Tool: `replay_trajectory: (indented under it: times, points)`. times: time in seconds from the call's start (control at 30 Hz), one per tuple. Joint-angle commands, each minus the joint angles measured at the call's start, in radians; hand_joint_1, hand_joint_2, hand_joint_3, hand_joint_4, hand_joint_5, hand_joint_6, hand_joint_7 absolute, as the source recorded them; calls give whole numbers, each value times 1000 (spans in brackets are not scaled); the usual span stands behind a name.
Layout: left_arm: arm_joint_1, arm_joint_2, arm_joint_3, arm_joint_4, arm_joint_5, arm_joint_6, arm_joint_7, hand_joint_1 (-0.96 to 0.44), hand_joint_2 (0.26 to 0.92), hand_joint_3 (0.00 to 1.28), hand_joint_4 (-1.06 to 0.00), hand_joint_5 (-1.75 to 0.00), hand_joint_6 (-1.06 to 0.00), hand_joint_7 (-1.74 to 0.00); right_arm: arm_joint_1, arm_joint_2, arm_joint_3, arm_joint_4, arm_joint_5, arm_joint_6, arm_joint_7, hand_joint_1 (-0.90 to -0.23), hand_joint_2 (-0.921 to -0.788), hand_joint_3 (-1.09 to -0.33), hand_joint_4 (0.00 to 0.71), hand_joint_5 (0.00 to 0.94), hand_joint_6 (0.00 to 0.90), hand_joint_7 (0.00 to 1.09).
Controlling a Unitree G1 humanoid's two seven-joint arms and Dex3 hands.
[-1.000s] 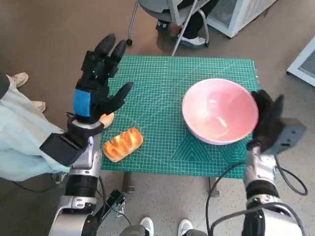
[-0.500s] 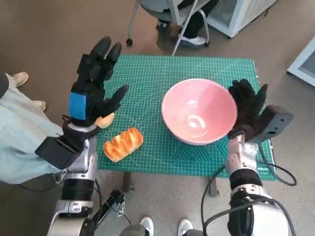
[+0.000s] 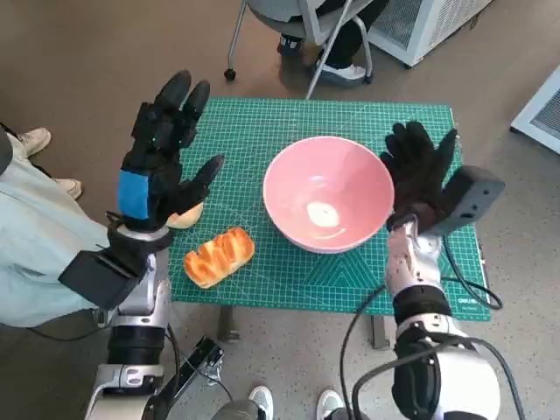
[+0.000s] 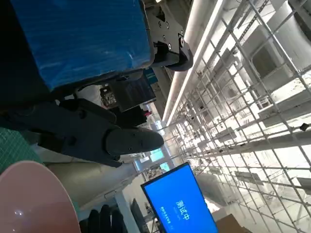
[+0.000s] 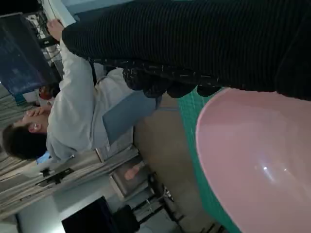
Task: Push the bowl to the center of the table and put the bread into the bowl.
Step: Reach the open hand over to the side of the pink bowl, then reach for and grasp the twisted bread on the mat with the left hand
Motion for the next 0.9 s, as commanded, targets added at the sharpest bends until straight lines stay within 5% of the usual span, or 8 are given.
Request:
replay_trajectory:
  times: [0.03,0.33,0.53,0.7,0.9]
  points:
    - [33,15,2,-45,14,22,9,-383,921,298,-325,0,-250,-323,5,-10,-3,18,-3,27,-9,-551,-921,-915,250,3,30,851]
    - [86,55,4,-131,67,89,27,-378,921,298,-330,-2,-261,-313,-3,-40,20,1,-25,-28,1,-559,-921,-891,253,3,50,860]
    - [157,144,-19,-326,218,331,47,-392,921,290,-337,-5,-258,-304,-6,-54,85,-27,-88,-157,29,-549,-921,-889,273,7,108,728]
    - [208,216,-44,-518,327,579,8,-431,921,264,-325,-1,-245,-294,8,-80,137,-71,-116,-299,146,-574,-921,-874,300,17,117,695]
    - [231,263,-75,-641,358,796,-58,-440,921,153,-294,-1,-243,-272,39,-99,182,-146,-118,-468,261,-577,-921,-854,334,29,132,688]
